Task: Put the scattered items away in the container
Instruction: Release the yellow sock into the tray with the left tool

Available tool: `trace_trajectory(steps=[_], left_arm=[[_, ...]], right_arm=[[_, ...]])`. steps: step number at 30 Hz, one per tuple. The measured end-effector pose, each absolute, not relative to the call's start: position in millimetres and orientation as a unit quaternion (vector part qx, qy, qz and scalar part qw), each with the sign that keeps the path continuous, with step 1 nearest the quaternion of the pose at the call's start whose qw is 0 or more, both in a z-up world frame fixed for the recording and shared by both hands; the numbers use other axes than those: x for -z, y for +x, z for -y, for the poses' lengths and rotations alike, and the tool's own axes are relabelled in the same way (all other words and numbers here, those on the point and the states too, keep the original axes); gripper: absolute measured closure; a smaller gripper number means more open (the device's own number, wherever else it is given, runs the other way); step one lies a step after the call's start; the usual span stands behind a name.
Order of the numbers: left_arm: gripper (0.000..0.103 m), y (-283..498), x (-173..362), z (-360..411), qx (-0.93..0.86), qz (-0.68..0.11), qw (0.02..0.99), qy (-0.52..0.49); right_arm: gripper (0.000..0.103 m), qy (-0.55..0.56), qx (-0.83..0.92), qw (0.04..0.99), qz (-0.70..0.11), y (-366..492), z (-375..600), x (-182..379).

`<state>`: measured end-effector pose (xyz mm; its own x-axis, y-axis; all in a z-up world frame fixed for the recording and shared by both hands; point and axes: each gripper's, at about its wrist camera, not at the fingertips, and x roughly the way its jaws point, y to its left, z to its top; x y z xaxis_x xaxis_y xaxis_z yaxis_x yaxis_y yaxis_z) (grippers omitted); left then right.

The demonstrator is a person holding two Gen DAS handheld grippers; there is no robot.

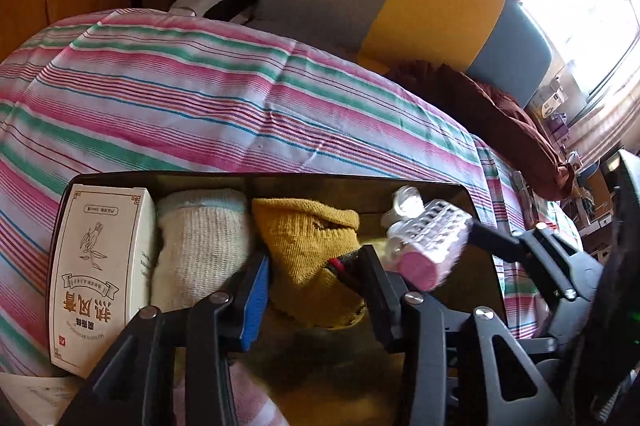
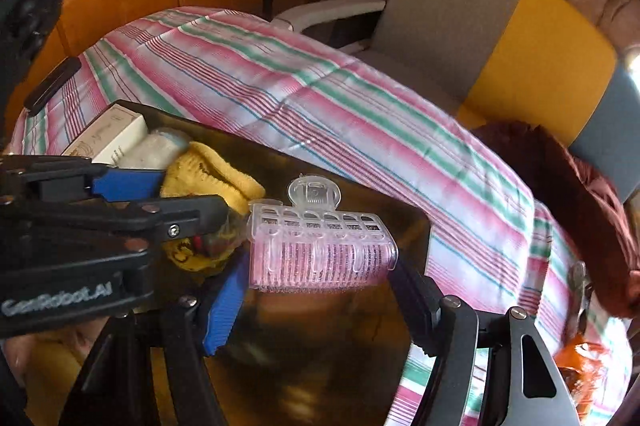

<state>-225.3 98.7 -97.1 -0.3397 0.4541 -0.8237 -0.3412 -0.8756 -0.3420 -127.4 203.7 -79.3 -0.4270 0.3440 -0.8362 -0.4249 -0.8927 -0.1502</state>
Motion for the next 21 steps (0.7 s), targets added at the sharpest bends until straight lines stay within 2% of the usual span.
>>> trace_trajectory(steps=[8,13,17,21], left_arm=[[0.056,-229.7,92.8,-93.7,-0.814,0.061,0.244,-0.524],[0.057,-225.6,87.1,-93.9,-0.824,0.034,0.235,-0.515],[0.057,-222.7,81.5,-94.4,-0.831,0.020,0.231,-0.505],[0.058,-222.5,79.4,-88.2,-0.831,0.039,0.231,-0.504]], right_arm=[[0.033,-0.491,-0.841,0.223,-0.033,-127.3,-207.4,79.9],[0.033,-0.490,-0.840,0.232,-0.016,-125.3,-202.0,80.2],[0.033,-0.486,-0.849,0.207,-0.027,-103.7,-192.7,68.8],[0.033,-0.492,-0.855,0.151,-0.069,-68.5,-172.3,62.4]])
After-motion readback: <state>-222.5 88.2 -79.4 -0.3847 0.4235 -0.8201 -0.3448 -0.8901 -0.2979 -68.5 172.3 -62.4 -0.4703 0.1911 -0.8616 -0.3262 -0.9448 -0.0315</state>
